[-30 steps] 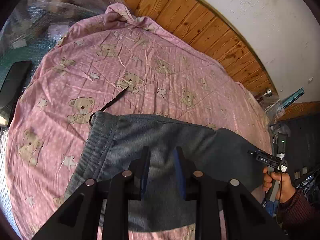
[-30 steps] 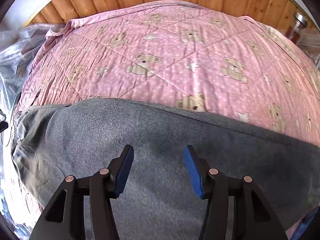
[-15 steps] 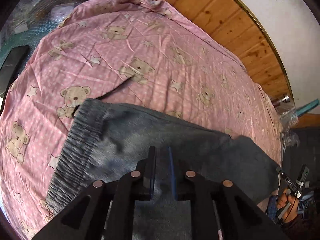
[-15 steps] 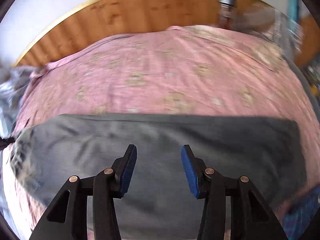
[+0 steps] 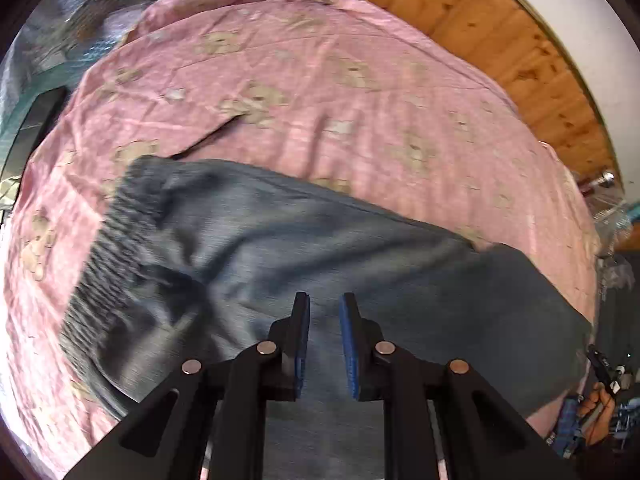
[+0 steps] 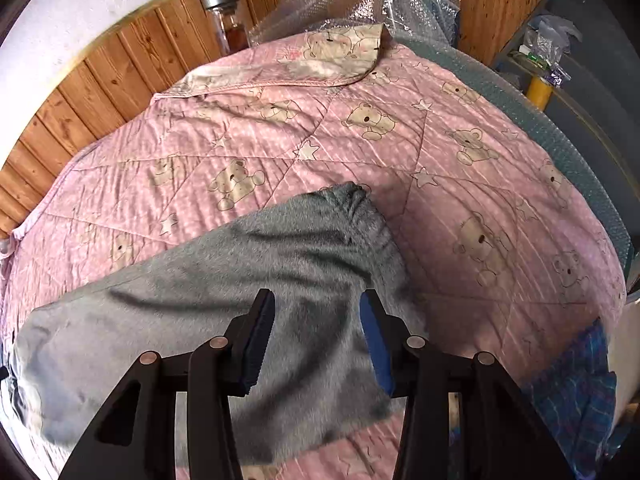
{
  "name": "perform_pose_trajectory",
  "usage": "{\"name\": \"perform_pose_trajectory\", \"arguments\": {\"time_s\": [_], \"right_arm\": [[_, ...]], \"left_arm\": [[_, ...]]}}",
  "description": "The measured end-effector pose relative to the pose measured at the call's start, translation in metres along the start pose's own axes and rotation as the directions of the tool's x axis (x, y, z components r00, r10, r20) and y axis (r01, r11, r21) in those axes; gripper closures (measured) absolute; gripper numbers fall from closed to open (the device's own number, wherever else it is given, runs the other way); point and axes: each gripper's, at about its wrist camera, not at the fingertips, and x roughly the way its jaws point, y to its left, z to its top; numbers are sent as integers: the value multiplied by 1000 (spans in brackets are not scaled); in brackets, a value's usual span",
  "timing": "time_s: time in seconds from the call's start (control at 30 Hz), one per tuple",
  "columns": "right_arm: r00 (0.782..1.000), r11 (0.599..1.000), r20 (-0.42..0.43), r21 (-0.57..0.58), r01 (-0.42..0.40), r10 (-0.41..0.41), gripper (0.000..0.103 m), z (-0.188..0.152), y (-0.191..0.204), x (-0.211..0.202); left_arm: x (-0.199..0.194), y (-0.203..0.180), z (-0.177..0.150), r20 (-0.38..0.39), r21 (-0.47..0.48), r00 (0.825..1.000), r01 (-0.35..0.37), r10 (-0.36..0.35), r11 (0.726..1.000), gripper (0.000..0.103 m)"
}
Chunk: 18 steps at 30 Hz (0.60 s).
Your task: Fold clothes
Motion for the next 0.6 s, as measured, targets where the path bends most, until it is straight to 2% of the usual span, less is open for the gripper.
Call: {"name": "perform_pose_trajectory", "arguments": {"time_s": [0.03,0.1,0.13,0.17,0.23,0.3,0.37,0.43,0.5,0.6], "right_arm": [[1000,1000,-12,-18,10,-10,59,-9,-3,3],[998,998,-54,-49,37,-39,60,-24,-10,21],[995,997,-87,-59,50,-55,65,-29,-14,35],[995,997,-81,-70,44,-50,66,-31,-17,38],[998,997,-57,-71,12,-16,66,-32,-23,30],[999,998,-31,-46,-39,37,62,-29,-29,10],[998,997,5,-17,-70,70,49,-24,-38,-8],[998,997,12,50,-66,66,44,-17,-58,-9],[996,992,-54,110,-58,64,44,-13,-72,10],[969,969,-170,200,-144,179,45,-20,-82,42]], "left_arm": [[6,-20,-9,-32,27,998,59,-58,998,85],[20,-61,-29,-111,78,979,182,-173,980,85],[30,-78,-42,-157,100,965,228,-211,969,85],[41,-92,-55,-193,126,957,243,-217,962,85],[68,-108,-76,-235,195,964,169,-121,966,85],[90,-103,-94,-279,227,960,91,-25,970,87],[86,-100,-97,-258,230,966,90,-29,969,83],[79,-105,-90,-264,220,965,64,-4,973,82],[75,-116,-82,-269,217,963,64,-4,974,81],[76,-157,-72,-290,264,956,126,-46,956,79]]}}
